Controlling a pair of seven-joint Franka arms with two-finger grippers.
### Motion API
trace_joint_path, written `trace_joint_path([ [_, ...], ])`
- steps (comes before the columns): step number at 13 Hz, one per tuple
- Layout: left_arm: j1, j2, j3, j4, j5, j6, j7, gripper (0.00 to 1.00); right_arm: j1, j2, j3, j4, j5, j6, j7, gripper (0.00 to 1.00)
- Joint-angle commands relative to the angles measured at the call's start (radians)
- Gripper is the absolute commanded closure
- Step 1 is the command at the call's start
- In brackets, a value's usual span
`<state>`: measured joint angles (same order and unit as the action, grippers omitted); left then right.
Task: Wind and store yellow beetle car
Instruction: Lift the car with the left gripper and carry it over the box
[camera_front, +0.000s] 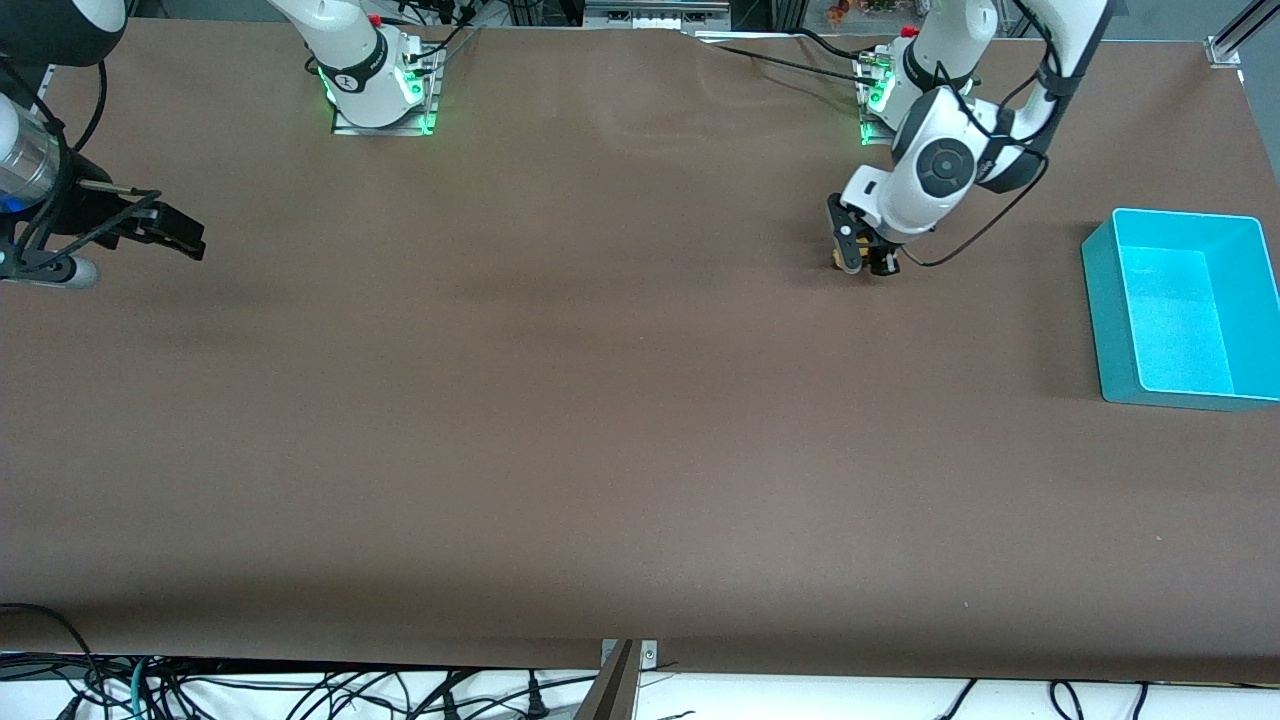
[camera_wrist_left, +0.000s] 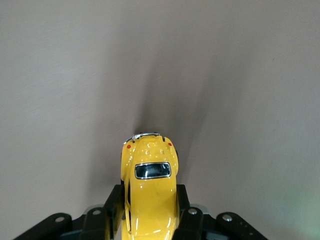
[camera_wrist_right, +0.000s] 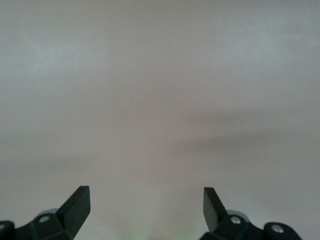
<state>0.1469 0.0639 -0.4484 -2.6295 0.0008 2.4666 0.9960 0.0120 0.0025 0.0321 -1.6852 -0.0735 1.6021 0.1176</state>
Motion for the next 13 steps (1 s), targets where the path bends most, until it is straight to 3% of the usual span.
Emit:
trace_joint_path([
  [1, 0.120, -0.024, -0.004, 0.167, 0.022, -0.196, 0.120, 0.83, 0.003, -0.012, -0.006, 0.007, 0.032, 0.016, -0.041, 0.00],
  [4, 0.210, -0.004, 0.011, 0.378, 0.028, -0.438, 0.194, 0.83, 0.002, -0.012, -0.011, 0.005, 0.054, 0.090, -0.038, 0.00],
  [7, 0.301, 0.088, 0.011, 0.615, 0.187, -0.631, 0.240, 0.82, 0.002, -0.012, -0.011, 0.005, 0.047, 0.082, -0.044, 0.00],
  [9, 0.350, 0.151, 0.014, 0.739, 0.215, -0.721, 0.312, 0.82, 0.003, -0.012, -0.008, 0.005, 0.044, 0.084, -0.046, 0.00],
  [13, 0.498, 0.211, 0.014, 0.801, 0.353, -0.726, 0.459, 0.82, 0.003, -0.012, -0.003, 0.004, 0.041, 0.078, -0.042, 0.00],
])
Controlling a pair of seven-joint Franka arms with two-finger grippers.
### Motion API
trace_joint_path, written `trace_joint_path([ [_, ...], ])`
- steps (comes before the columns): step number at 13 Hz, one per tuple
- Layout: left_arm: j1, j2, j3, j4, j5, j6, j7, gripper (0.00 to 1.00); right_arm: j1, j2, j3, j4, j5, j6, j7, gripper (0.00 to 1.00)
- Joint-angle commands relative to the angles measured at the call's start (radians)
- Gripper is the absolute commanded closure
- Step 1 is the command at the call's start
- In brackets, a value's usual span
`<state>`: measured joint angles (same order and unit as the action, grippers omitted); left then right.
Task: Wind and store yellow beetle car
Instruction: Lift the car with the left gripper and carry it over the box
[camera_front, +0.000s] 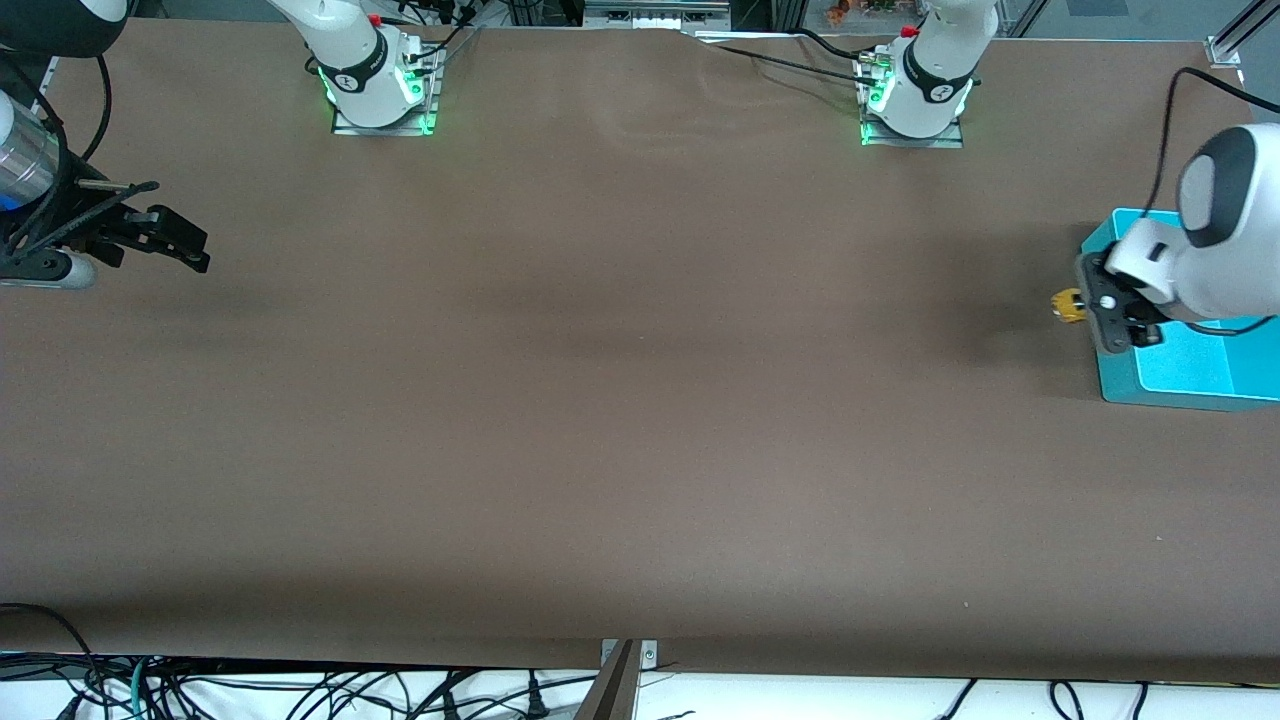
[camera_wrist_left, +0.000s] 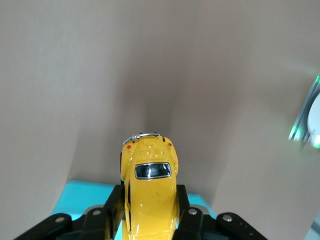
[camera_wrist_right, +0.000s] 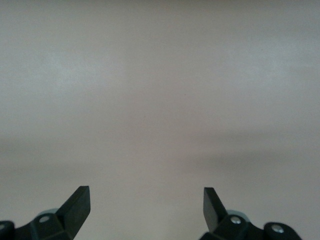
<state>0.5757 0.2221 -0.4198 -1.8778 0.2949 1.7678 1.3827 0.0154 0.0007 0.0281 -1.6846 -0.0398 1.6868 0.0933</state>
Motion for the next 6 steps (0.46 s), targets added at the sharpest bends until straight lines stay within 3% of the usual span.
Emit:
trace_joint_path([
  [1, 0.119, 0.074, -0.016, 0.055, 0.084, -0.022, 0.111, 0.82, 0.000, -0.010, 0.001, 0.002, 0.008, -0.009, -0.018, 0.00],
  [4, 0.252, 0.180, -0.014, 0.069, 0.128, 0.102, 0.274, 0.81, 0.001, -0.014, 0.001, 0.002, 0.009, -0.009, -0.021, 0.00],
  [6, 0.292, 0.239, -0.016, 0.059, 0.228, 0.143, 0.308, 0.81, 0.001, -0.016, 0.001, 0.002, 0.009, -0.009, -0.021, 0.00],
])
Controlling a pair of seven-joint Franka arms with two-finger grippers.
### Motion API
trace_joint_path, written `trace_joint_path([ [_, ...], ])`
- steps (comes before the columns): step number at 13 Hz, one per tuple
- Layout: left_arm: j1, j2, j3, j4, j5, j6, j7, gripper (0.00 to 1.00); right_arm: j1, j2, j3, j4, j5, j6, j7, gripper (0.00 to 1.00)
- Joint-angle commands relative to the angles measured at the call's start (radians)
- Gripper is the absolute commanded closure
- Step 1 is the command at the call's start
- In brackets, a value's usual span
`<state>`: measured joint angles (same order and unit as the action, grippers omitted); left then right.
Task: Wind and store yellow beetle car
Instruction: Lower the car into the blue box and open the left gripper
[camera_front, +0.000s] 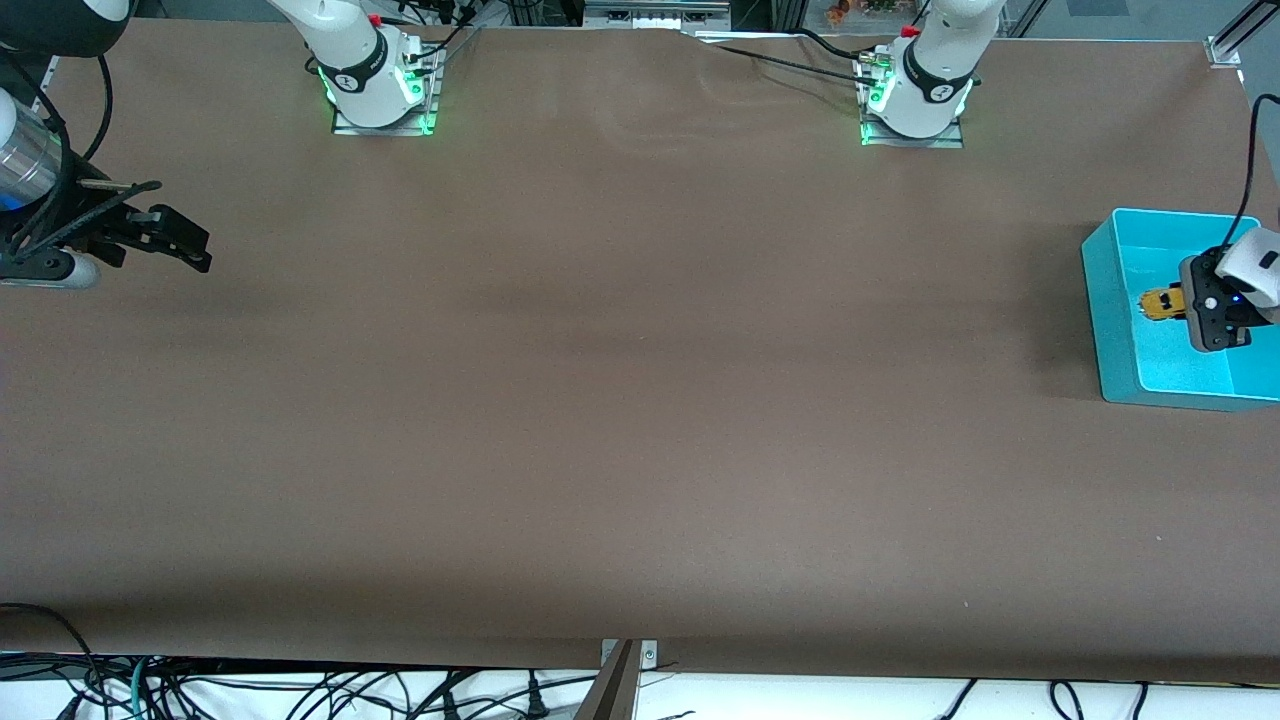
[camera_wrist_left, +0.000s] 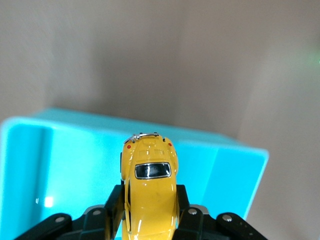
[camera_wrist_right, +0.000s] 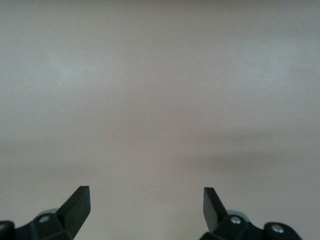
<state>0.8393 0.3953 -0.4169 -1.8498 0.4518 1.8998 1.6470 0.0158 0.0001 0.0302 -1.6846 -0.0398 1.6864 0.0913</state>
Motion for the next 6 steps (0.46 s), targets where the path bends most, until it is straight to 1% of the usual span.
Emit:
trace_joint_path([
  [1, 0.050, 0.085, -0.019, 0.032, 0.080, 0.034, 0.071, 0.81, 0.003, -0.017, -0.001, 0.002, 0.011, -0.008, -0.018, 0.00],
  [2, 0.070, 0.091, -0.017, 0.030, 0.080, 0.079, 0.111, 0.81, 0.003, -0.017, -0.001, 0.000, 0.011, -0.008, -0.015, 0.00],
  [4, 0.112, 0.138, -0.017, 0.032, 0.080, 0.146, 0.158, 0.81, 0.003, -0.028, -0.001, -0.013, 0.012, -0.008, -0.005, 0.00],
  [6, 0.150, 0.177, -0.017, 0.029, 0.085, 0.185, 0.162, 0.73, 0.003, -0.038, -0.001, -0.027, 0.012, -0.007, -0.004, 0.00],
])
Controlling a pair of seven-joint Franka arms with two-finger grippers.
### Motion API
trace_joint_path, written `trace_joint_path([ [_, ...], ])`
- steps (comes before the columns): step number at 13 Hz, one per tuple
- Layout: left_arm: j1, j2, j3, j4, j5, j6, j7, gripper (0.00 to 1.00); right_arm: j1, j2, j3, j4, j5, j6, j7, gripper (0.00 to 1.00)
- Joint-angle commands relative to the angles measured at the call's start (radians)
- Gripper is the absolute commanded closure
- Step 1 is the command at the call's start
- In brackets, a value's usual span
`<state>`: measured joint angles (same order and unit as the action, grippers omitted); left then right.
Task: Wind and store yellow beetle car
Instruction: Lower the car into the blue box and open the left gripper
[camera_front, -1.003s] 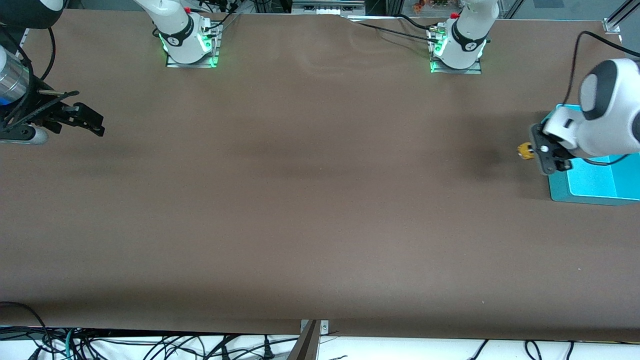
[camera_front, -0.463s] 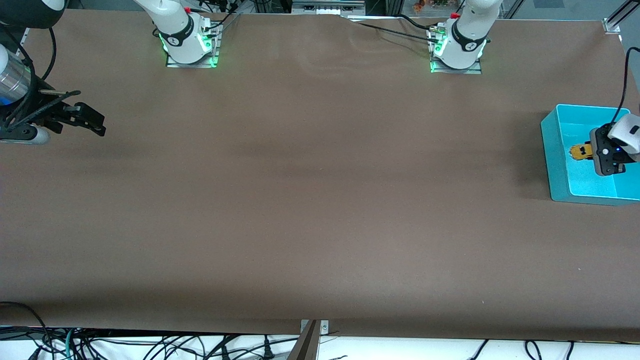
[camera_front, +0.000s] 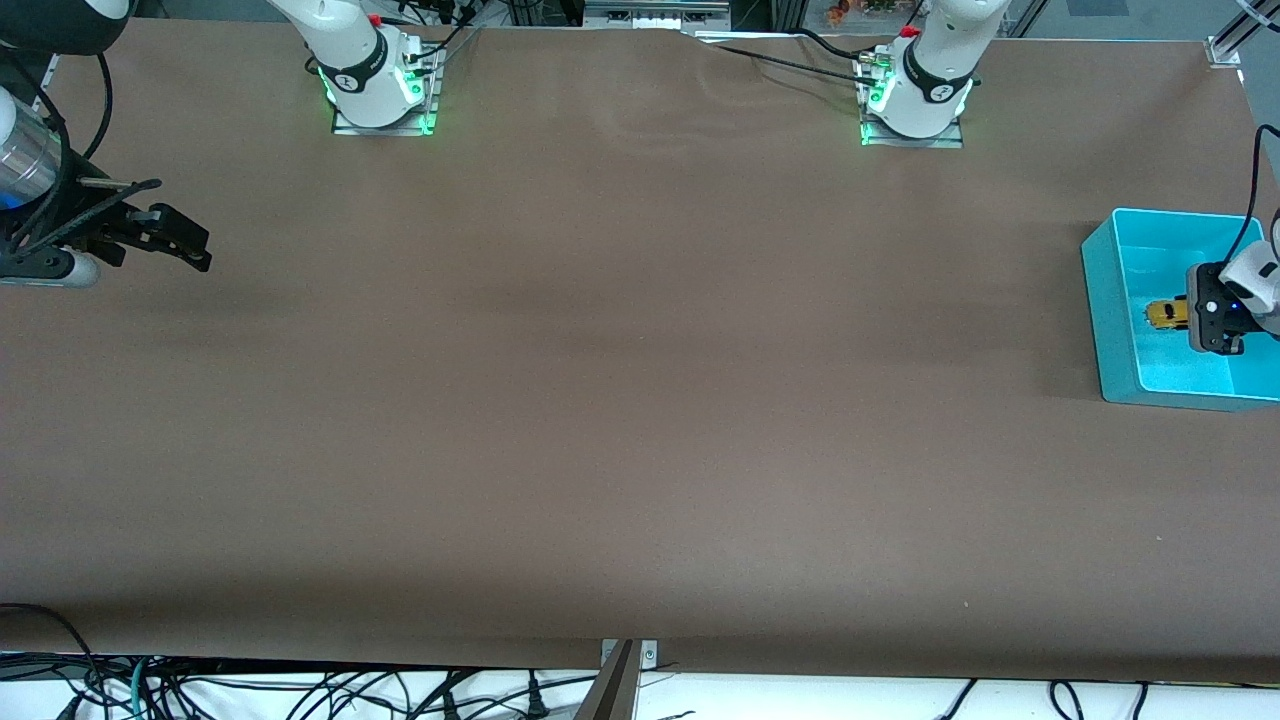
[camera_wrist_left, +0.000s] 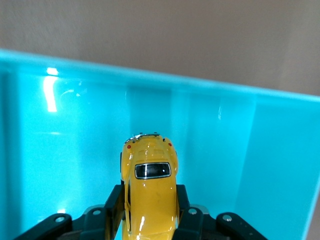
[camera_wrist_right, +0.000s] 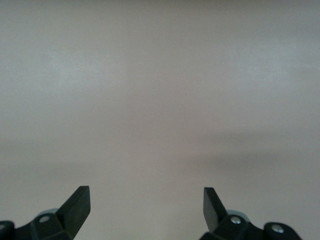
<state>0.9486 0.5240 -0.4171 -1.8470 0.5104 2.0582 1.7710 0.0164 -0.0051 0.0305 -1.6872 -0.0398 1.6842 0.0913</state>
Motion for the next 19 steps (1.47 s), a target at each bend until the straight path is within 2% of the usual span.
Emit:
trace_joint_path([
  [1, 0.054, 0.063, -0.017, 0.026, 0.051, 0.046, 0.038, 0.67, 0.002, -0.035, -0.001, -0.025, 0.012, -0.006, -0.004, 0.00],
  [2, 0.061, 0.068, -0.019, 0.029, 0.057, 0.048, 0.042, 0.38, 0.002, -0.035, -0.001, -0.025, 0.012, -0.006, -0.002, 0.00],
  [3, 0.068, 0.068, -0.019, 0.029, 0.053, 0.046, 0.076, 0.00, 0.002, -0.035, -0.001, -0.025, 0.012, -0.006, -0.002, 0.00],
  [6, 0.070, 0.050, -0.025, 0.041, -0.024, 0.019, 0.148, 0.00, 0.002, -0.035, -0.001, -0.025, 0.014, -0.006, -0.001, 0.00],
  [8, 0.071, 0.021, -0.028, 0.078, -0.053, -0.050, 0.156, 0.00, 0.004, -0.036, -0.001, -0.025, 0.014, -0.006, -0.001, 0.00],
  [10, 0.067, 0.001, -0.029, 0.180, -0.130, -0.213, 0.154, 0.00, 0.002, -0.036, -0.001, -0.025, 0.014, -0.006, -0.001, 0.00],
  [11, 0.059, 0.002, -0.052, 0.245, -0.150, -0.280, 0.145, 0.00, 0.004, -0.036, -0.001, -0.025, 0.014, -0.006, -0.002, 0.00],
  [14, 0.056, -0.004, -0.173, 0.369, -0.153, -0.421, 0.050, 0.00, 0.002, -0.036, -0.001, -0.025, 0.014, -0.006, -0.002, 0.00],
  [17, 0.056, -0.013, -0.303, 0.455, -0.151, -0.574, -0.173, 0.00, 0.004, -0.035, -0.001, -0.025, 0.014, -0.006, -0.001, 0.00],
  [19, 0.056, -0.015, -0.423, 0.479, -0.151, -0.654, -0.328, 0.00, 0.004, -0.036, -0.001, -0.025, 0.014, -0.006, -0.001, 0.00],
])
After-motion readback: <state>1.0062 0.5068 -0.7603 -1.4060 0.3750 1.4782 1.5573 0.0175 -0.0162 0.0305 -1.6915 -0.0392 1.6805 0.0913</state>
